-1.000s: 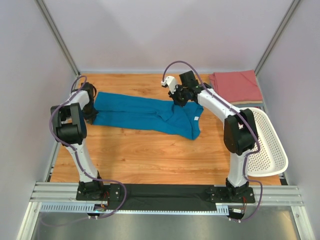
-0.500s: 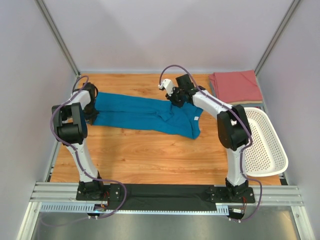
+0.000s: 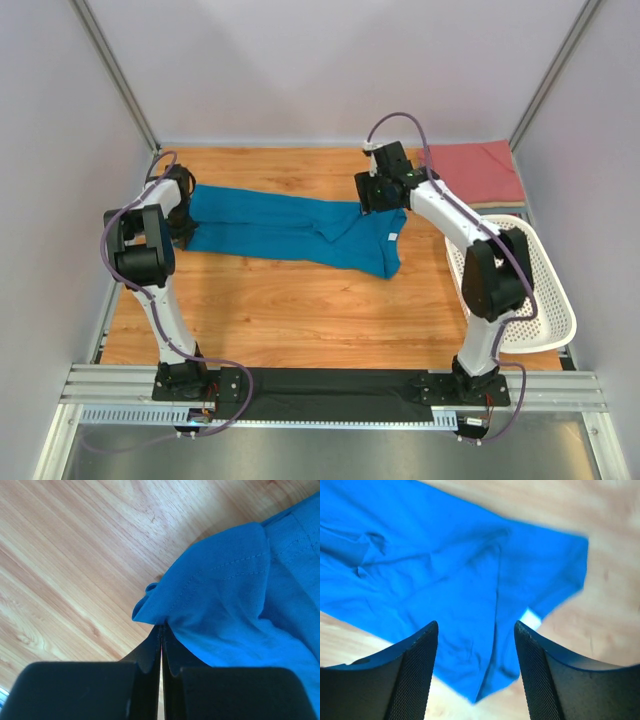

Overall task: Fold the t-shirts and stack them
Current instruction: Fold the tshirt

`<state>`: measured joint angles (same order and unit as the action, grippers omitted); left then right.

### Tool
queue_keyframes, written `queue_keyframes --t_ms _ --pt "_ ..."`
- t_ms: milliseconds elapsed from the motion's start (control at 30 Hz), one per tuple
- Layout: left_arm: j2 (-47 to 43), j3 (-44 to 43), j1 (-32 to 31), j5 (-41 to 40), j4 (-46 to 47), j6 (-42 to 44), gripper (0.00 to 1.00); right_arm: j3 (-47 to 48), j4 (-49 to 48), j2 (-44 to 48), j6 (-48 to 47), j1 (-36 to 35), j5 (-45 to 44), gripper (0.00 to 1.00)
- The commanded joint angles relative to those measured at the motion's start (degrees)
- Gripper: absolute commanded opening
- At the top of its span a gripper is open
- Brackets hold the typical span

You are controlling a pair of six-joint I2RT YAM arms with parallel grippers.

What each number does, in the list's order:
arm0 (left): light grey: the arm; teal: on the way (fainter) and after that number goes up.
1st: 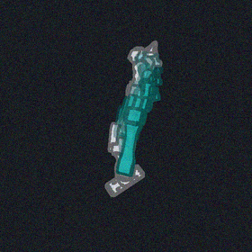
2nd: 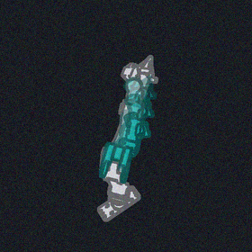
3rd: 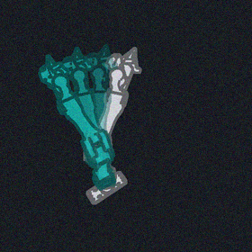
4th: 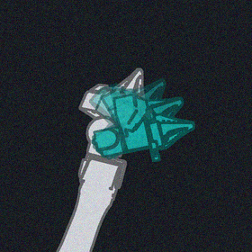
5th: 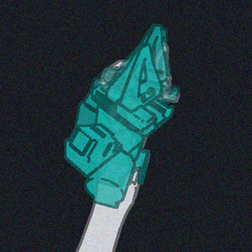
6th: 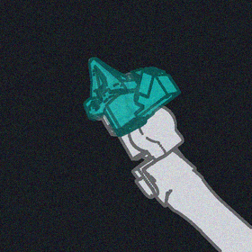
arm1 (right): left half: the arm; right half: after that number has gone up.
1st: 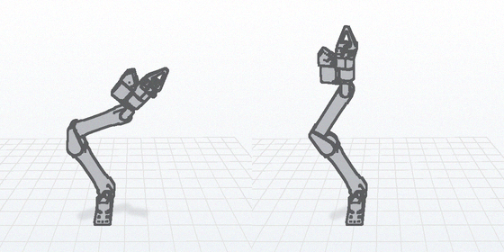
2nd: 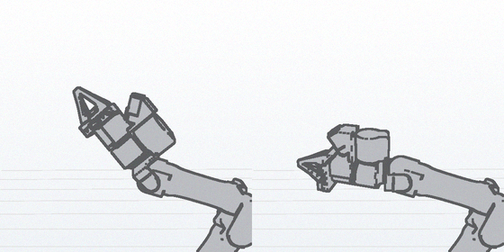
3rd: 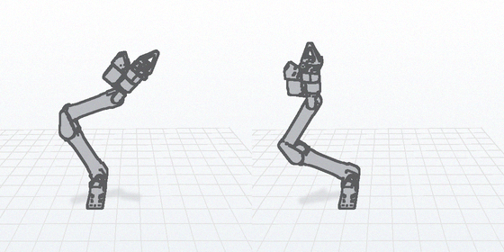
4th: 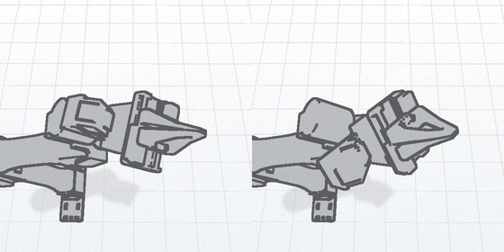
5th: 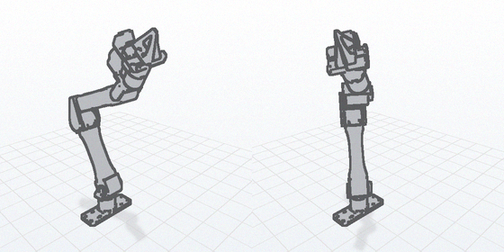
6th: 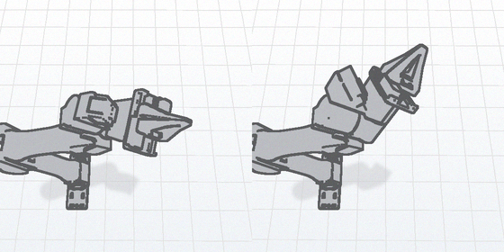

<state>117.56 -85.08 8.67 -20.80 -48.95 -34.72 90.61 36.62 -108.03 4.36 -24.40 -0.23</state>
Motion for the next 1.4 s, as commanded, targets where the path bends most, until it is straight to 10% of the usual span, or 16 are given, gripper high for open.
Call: queue_keyframes --t_ms 0,333,1033,1367 --pt "-0.13 -1.76 -0.05 2.16 -0.45 1.15 0.0 -5.78 5.3 6.59 15.41 0.32 -2.93 0.64" --pt "0.74 -3.43 -0.05 3.83 -1.15 2.46 0.0 -24.51 -0.93 15.12 29.83 2.17 -3.02 0.54" --pt "2.5 -5.45 -0.05 1.81 -2.47 3.34 0.0 -36.73 -13.59 16.71 14.28 -0.56 7.7 0.49" --pt "4.52 -9.22 -0.05 -0.56 -4.83 4.31 0.0 -37.26 -6.92 17.06 11.02 -0.73 2.78 0.0"
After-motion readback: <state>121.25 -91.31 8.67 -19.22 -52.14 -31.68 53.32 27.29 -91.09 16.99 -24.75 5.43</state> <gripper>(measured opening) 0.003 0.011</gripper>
